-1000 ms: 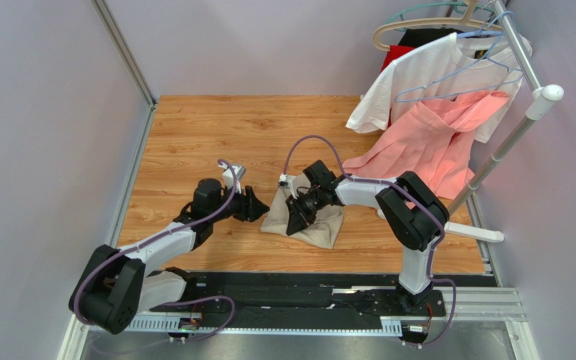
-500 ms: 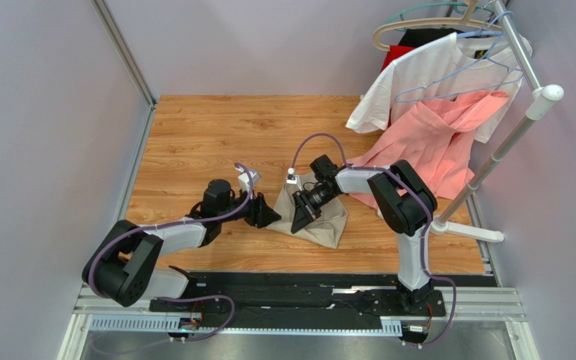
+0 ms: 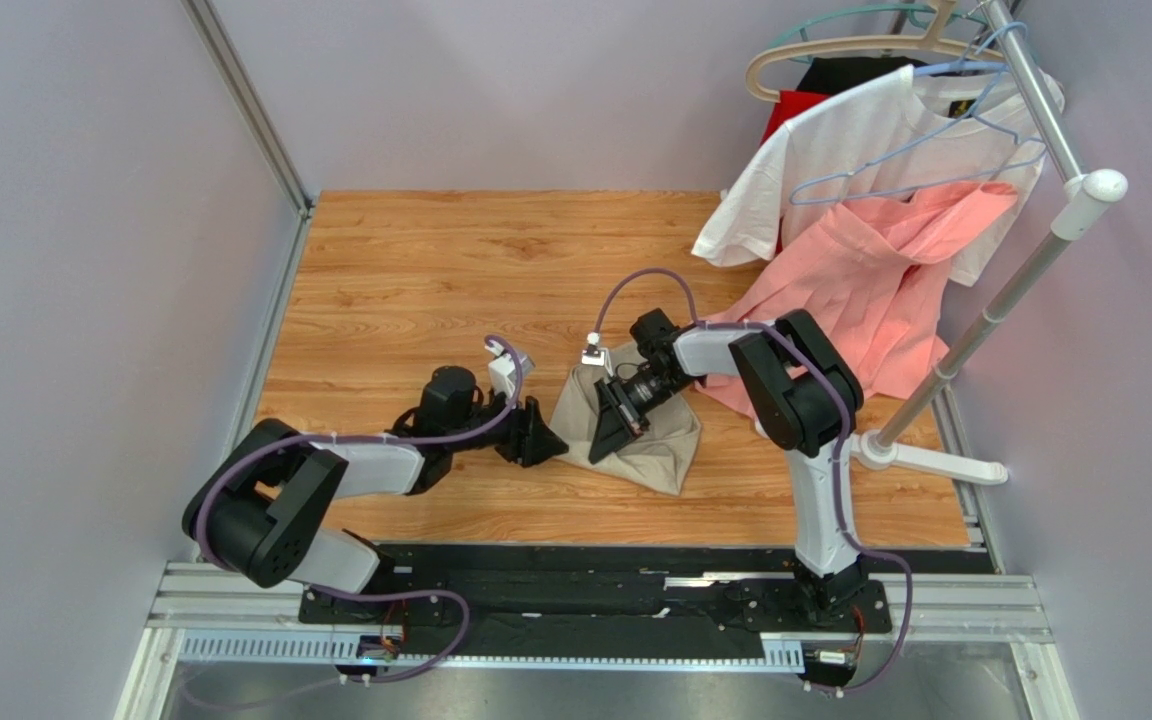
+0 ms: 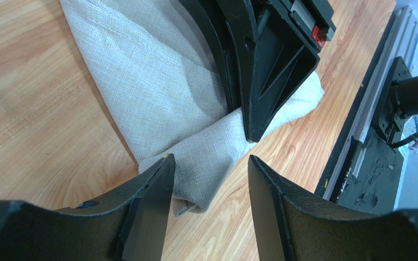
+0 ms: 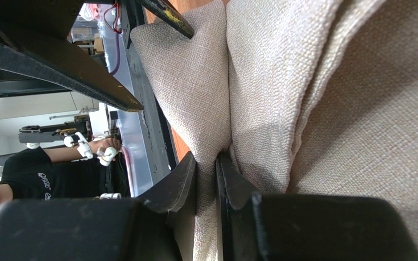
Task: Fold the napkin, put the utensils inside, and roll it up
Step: Roll the napkin with the utensil
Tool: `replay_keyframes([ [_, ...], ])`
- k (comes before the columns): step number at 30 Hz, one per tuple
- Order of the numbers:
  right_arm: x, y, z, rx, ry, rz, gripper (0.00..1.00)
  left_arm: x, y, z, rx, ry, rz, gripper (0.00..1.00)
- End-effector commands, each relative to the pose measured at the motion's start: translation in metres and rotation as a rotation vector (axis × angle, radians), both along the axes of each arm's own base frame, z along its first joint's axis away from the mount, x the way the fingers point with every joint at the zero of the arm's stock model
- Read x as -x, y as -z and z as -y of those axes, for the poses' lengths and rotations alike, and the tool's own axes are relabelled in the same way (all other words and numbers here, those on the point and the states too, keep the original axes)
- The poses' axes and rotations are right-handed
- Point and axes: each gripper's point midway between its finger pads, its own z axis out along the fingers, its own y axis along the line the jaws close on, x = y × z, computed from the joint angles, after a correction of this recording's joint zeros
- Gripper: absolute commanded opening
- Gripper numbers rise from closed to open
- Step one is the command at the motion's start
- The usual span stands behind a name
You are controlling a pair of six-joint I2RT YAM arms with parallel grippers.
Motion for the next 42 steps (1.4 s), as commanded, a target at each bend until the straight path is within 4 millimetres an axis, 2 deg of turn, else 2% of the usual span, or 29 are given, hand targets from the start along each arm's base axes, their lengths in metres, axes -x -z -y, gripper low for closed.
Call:
replay_keyframes([
  [1, -0.008, 0.005, 0.003, 0.0, 0.008, 0.005, 0.0, 0.002, -0.003, 0.004, 0.013, 0.024, 0.054, 0.6],
  [7, -0.01, 0.008, 0.004, 0.002, 0.015, -0.012, 0.0, 0.007, -0.001, 0.004, 0.016, 0.025, 0.052, 0.59],
  [12, -0.009, 0.011, 0.004, 0.002, 0.017, -0.028, 0.0, 0.006, 0.0, 0.007, 0.017, 0.032, 0.046, 0.54],
  [18, -0.008, 0.011, 0.004, 0.002, 0.015, -0.035, 0.0, -0.001, 0.001, 0.013, 0.02, 0.033, 0.036, 0.27],
  [20, -0.009, 0.01, 0.004, 0.006, 0.017, -0.026, 0.0, -0.004, -0.001, 0.016, 0.022, 0.039, 0.036, 0.13],
  [22, -0.01, 0.007, 0.005, 0.011, 0.023, -0.022, 0.0, -0.003, 0.008, 0.015, -0.007, 0.04, -0.003, 0.01],
  [23, -0.009, 0.006, 0.005, 0.016, 0.023, -0.019, 0.01, -0.006, 0.006, 0.016, -0.016, 0.041, -0.005, 0.0],
  [25, -0.011, 0.001, 0.006, 0.025, 0.029, 0.001, 0.09, -0.005, 0.016, 0.011, -0.065, 0.02, -0.065, 0.0],
  [27, -0.013, -0.006, 0.006, 0.037, 0.039, 0.028, 0.15, -0.01, 0.018, 0.011, -0.101, 0.014, -0.094, 0.0],
  [28, -0.014, -0.009, 0.007, 0.039, 0.042, 0.042, 0.23, -0.005, 0.027, 0.007, -0.144, 0.011, -0.154, 0.0],
  [29, -0.015, -0.008, 0.008, 0.062, 0.055, 0.051, 0.26, -0.01, 0.024, 0.009, -0.154, 0.014, -0.153, 0.0],
  [30, -0.017, -0.01, 0.009, 0.07, 0.06, 0.066, 0.29, -0.01, 0.031, 0.008, -0.18, 0.013, -0.184, 0.0],
  [31, -0.019, -0.017, 0.009, 0.071, 0.067, 0.091, 0.44, -0.011, 0.034, 0.007, -0.206, 0.013, -0.219, 0.0],
  [33, -0.023, -0.018, 0.011, 0.109, 0.097, 0.124, 0.51, -0.008, 0.046, 0.007, -0.234, 0.029, -0.274, 0.0],
  [34, -0.026, -0.025, 0.012, 0.107, 0.109, 0.151, 0.54, -0.01, 0.047, 0.009, -0.24, 0.038, -0.294, 0.0],
  [36, -0.033, -0.027, 0.015, 0.15, 0.155, 0.191, 0.61, -0.009, 0.057, 0.008, -0.264, 0.045, -0.341, 0.0],
  [39, -0.046, -0.035, 0.023, 0.217, 0.238, 0.277, 0.69, -0.014, 0.061, 0.006, -0.279, 0.039, -0.367, 0.0],
  [42, -0.06, -0.048, 0.037, 0.279, 0.331, 0.393, 0.71, -0.022, 0.056, 0.004, -0.272, 0.033, -0.362, 0.0],
])
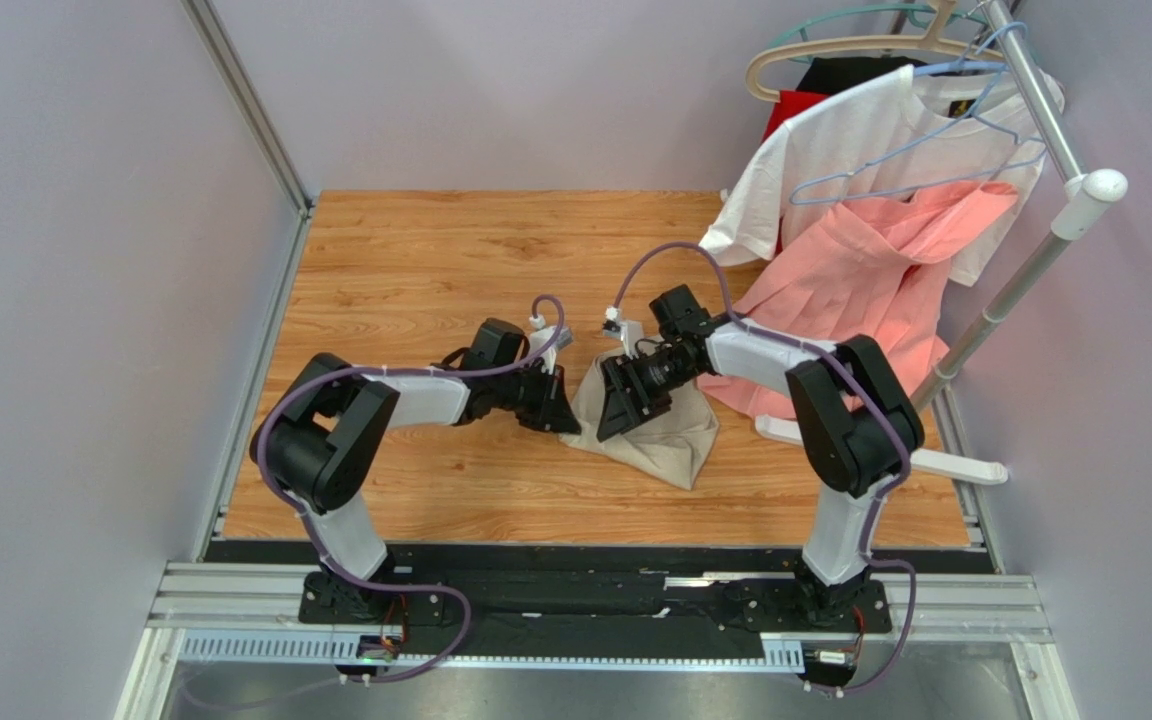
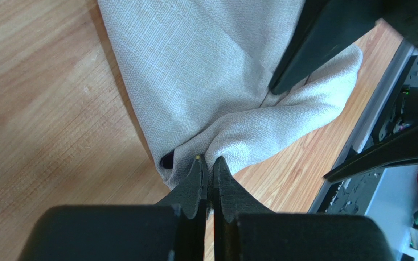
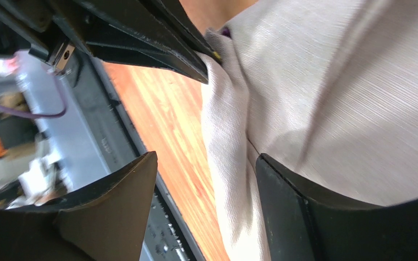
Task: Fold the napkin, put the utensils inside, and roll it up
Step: Roll the napkin with the utensil
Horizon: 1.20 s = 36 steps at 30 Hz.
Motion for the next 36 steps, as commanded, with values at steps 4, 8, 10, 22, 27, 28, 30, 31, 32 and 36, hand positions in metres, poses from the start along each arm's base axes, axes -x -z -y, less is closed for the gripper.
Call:
replay_keyframes([
  [4, -0.048, -0.04, 0.038, 0.171, 0.279, 0.361, 0.72, 0.009, 0.027, -0.031, -0.149, 0.004, -0.109, 0.0],
  [8, -0.043, -0.053, 0.06, 0.296, 0.303, 0.581, 0.72, 0.006, 0.028, -0.037, -0.163, -0.002, -0.155, 0.0],
  [10, -0.026, -0.057, 0.053, 0.29, 0.266, 0.621, 0.72, 0.002, 0.028, -0.04, -0.159, -0.013, -0.179, 0.0],
  [22, 0.02, -0.037, 0.022, 0.346, 0.115, 0.826, 0.71, -0.009, 0.026, -0.049, -0.179, -0.034, -0.227, 0.0],
  [27, 0.02, -0.017, 0.017, 0.388, 0.057, 0.809, 0.71, -0.009, 0.026, -0.05, -0.182, -0.033, -0.228, 0.0],
  [28, 0.019, -0.014, 0.018, 0.398, 0.05, 0.801, 0.7, -0.008, 0.026, -0.05, -0.182, -0.033, -0.23, 0.0],
  [30, 0.019, -0.006, 0.018, 0.422, 0.043, 0.787, 0.7, -0.009, 0.026, -0.05, -0.184, -0.035, -0.227, 0.0],
  [31, 0.019, -0.004, 0.019, 0.432, 0.047, 0.78, 0.7, -0.009, 0.026, -0.05, -0.186, -0.035, -0.228, 0.0],
  [32, 0.018, -0.002, 0.021, 0.444, 0.049, 0.779, 0.7, -0.009, 0.026, -0.05, -0.186, -0.034, -0.227, 0.0],
  [36, 0.017, 0.006, 0.022, 0.478, 0.041, 0.762, 0.68, -0.01, 0.026, -0.051, -0.192, -0.038, -0.227, 0.0],
])
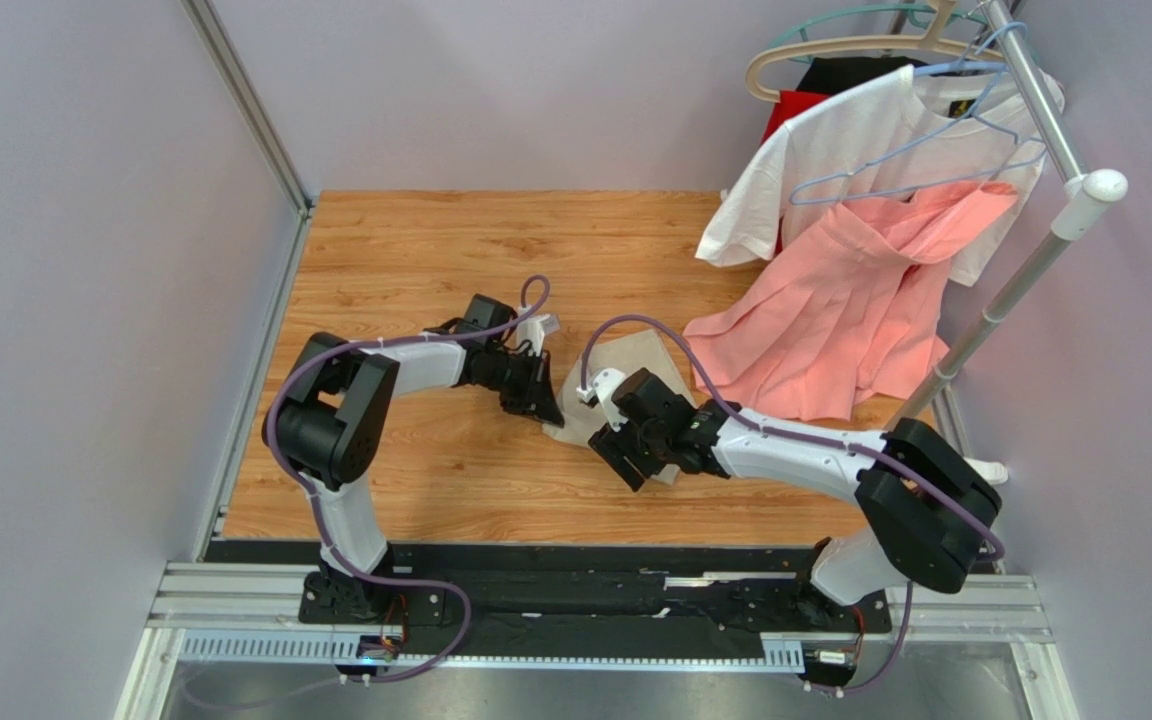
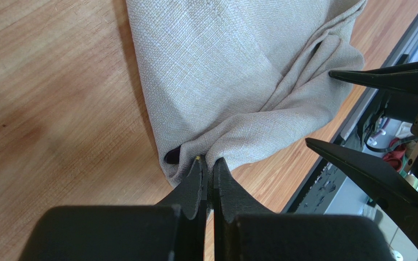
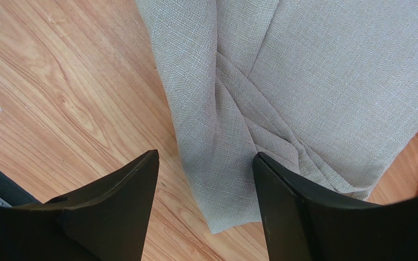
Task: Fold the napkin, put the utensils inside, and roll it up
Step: Roll the napkin with the utensil
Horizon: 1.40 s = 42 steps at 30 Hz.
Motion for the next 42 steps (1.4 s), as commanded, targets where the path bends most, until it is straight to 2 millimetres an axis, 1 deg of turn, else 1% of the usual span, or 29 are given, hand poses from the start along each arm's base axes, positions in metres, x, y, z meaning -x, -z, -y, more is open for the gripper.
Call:
replay_keyframes([
  [1, -0.016, -0.015, -0.016, -0.009, 0.004, 0.045, 0.67, 0.003, 0.023, -0.023, -0.129, -0.013, -0.021, 0.0],
  [3, -0.015, -0.015, -0.018, -0.005, 0.002, 0.017, 0.65, 0.002, 0.022, -0.023, -0.131, -0.014, -0.018, 0.0],
  [4, -0.011, -0.01, -0.016, 0.018, -0.002, -0.015, 0.63, 0.001, 0.022, -0.023, -0.135, -0.017, -0.013, 0.0],
  [5, -0.011, -0.011, -0.019, 0.017, 0.004, -0.022, 0.61, 0.001, 0.021, -0.024, -0.137, -0.021, -0.013, 0.0],
  [6, -0.01, -0.009, -0.017, 0.027, 0.011, -0.034, 0.6, 0.001, 0.021, -0.025, -0.14, -0.021, -0.011, 0.0],
  [7, -0.004, -0.004, -0.014, 0.048, 0.012, -0.061, 0.58, 0.001, 0.02, -0.026, -0.143, -0.026, -0.009, 0.0],
  [8, -0.005, -0.006, -0.015, 0.047, 0.019, -0.067, 0.56, 0.0, 0.02, -0.026, -0.145, -0.027, -0.008, 0.0],
  [12, 0.003, -0.006, -0.014, 0.047, 0.056, -0.114, 0.55, 0.001, 0.021, -0.028, -0.15, -0.036, -0.015, 0.0],
  [15, 0.01, -0.001, -0.008, 0.063, 0.075, -0.15, 0.52, 0.001, 0.021, -0.03, -0.153, -0.041, -0.015, 0.0],
  [20, 0.02, 0.004, 0.001, 0.086, 0.106, -0.177, 0.53, -0.002, 0.021, -0.034, -0.159, -0.063, -0.017, 0.0],
  [25, 0.024, 0.009, 0.007, 0.102, 0.141, -0.19, 0.56, -0.005, 0.02, -0.035, -0.158, -0.07, -0.01, 0.0],
  [29, 0.032, 0.015, 0.012, 0.118, 0.173, -0.222, 0.55, -0.005, 0.02, -0.037, -0.163, -0.079, -0.012, 0.0],
  [34, 0.038, 0.016, 0.018, 0.122, 0.206, -0.228, 0.54, -0.006, 0.02, -0.038, -0.165, -0.085, -0.009, 0.0],
  [38, 0.039, 0.014, 0.021, 0.132, 0.235, -0.221, 0.51, -0.006, 0.02, -0.039, -0.165, -0.088, -0.01, 0.0],
  [42, 0.042, 0.018, 0.024, 0.143, 0.25, -0.237, 0.44, -0.007, 0.018, -0.038, -0.156, -0.084, -0.005, 0.0],
])
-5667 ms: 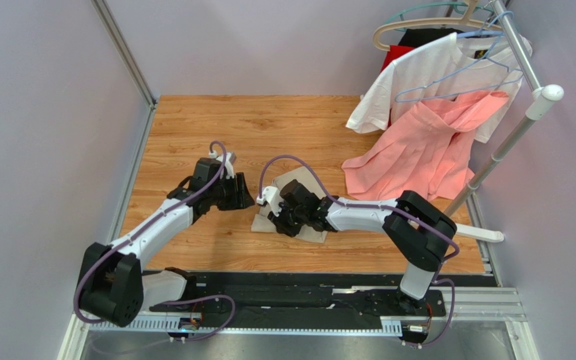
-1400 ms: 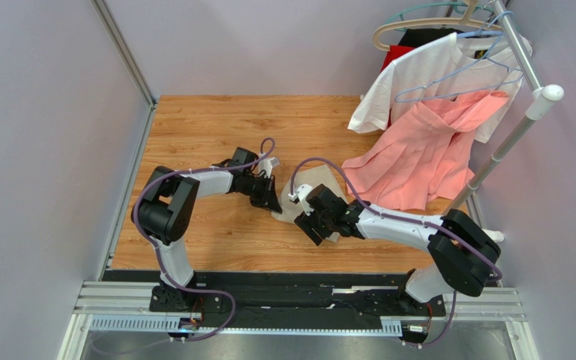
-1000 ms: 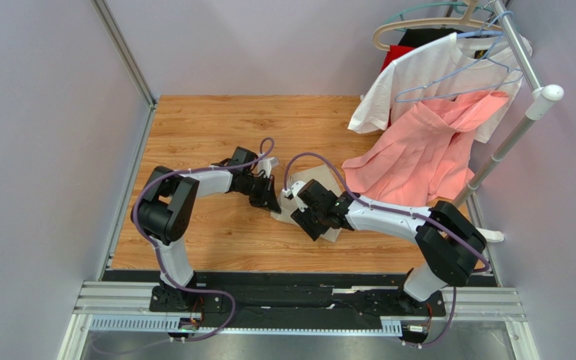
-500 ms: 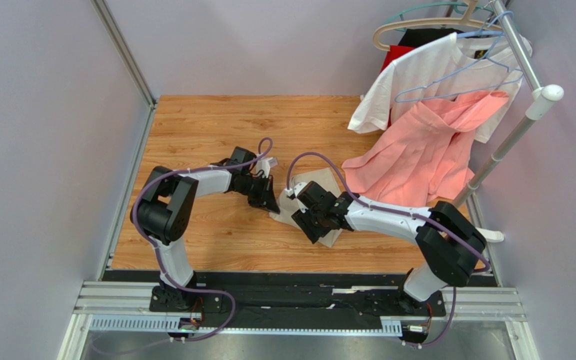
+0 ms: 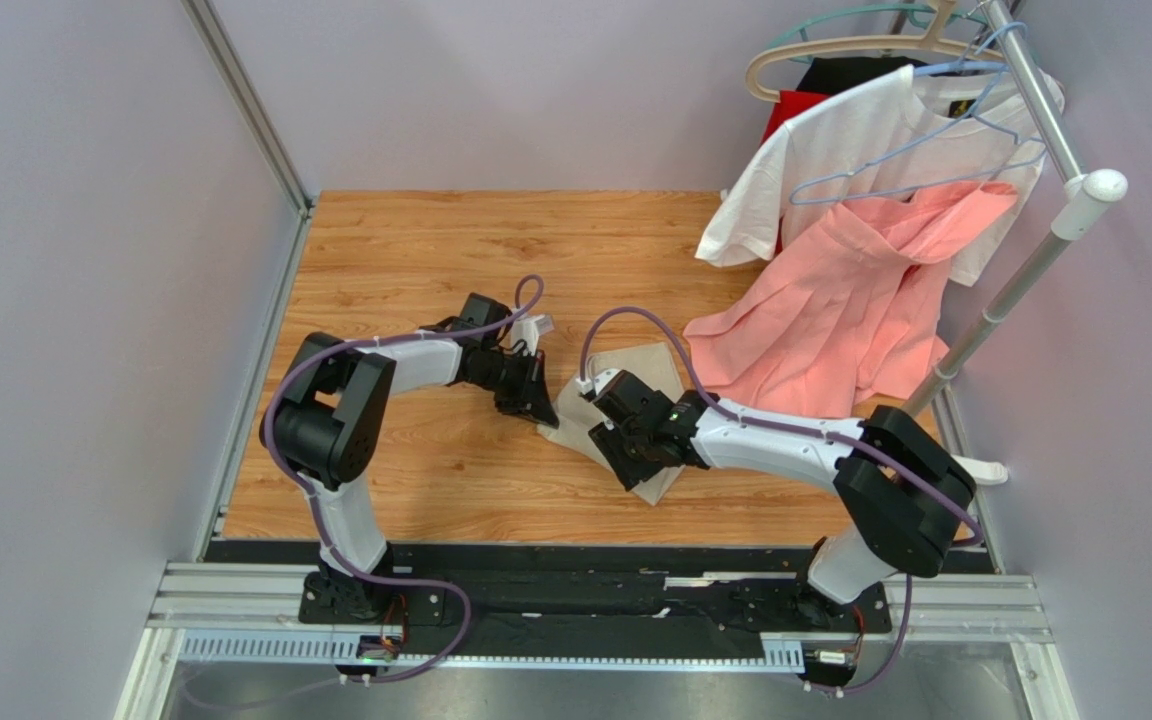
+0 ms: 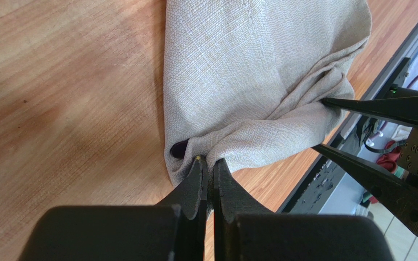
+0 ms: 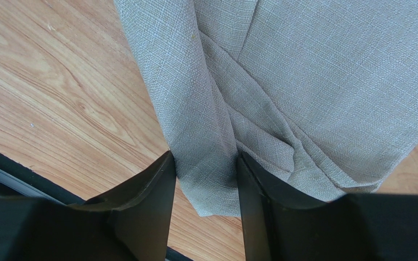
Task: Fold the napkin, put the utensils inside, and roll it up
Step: Roll the napkin with the utensil
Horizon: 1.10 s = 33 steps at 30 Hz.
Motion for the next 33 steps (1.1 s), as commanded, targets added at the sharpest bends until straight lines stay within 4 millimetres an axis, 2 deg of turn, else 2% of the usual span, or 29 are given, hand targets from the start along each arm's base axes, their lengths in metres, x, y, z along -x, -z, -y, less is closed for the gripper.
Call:
replay_keyframes([
  [1, 0.024, 0.013, 0.03, 0.106, 0.054, -0.086, 0.42, -0.008, 0.015, -0.026, -0.119, -0.051, 0.038, 0.0],
  [8, 0.035, 0.02, 0.029, 0.076, 0.087, -0.158, 0.26, -0.011, 0.01, -0.023, -0.096, -0.049, 0.05, 0.0],
  [14, 0.036, 0.025, 0.021, -0.048, 0.106, -0.258, 0.25, -0.01, 0.005, -0.023, -0.099, -0.053, 0.042, 0.0],
  [19, 0.037, 0.025, 0.006, -0.15, 0.06, -0.326, 0.26, -0.005, -0.002, -0.02, -0.076, -0.055, 0.011, 0.0],
  [23, 0.037, 0.032, 0.004, -0.145, 0.041, -0.354, 0.25, -0.011, -0.009, -0.014, -0.046, -0.048, 0.025, 0.0],
  [24, 0.037, 0.035, 0.005, -0.138, 0.041, -0.357, 0.25, -0.012, -0.011, -0.014, -0.045, -0.049, 0.027, 0.02],
  [25, 0.038, 0.037, 0.005, -0.136, 0.038, -0.36, 0.25, -0.013, -0.011, -0.014, -0.048, -0.053, 0.027, 0.11],
  [27, 0.037, 0.039, 0.005, -0.134, 0.04, -0.36, 0.24, -0.019, -0.018, -0.014, -0.057, -0.068, 0.051, 0.19],
  [28, 0.037, 0.039, 0.006, -0.138, 0.04, -0.361, 0.24, -0.021, -0.021, -0.015, -0.059, -0.077, 0.056, 0.29],
  [30, 0.037, 0.04, 0.004, -0.151, 0.04, -0.364, 0.22, -0.028, -0.032, -0.015, -0.059, -0.097, 0.1, 0.38],
  [31, 0.038, 0.04, 0.003, -0.16, 0.038, -0.374, 0.22, -0.029, -0.035, -0.016, -0.067, -0.11, 0.104, 0.45],
  [32, 0.038, 0.041, 0.004, -0.165, 0.041, -0.378, 0.21, -0.033, -0.04, -0.017, -0.068, -0.118, 0.125, 0.48],
  [33, 0.036, 0.04, 0.002, -0.178, 0.038, -0.376, 0.2, -0.036, -0.046, -0.019, -0.078, -0.131, 0.152, 0.57],
])
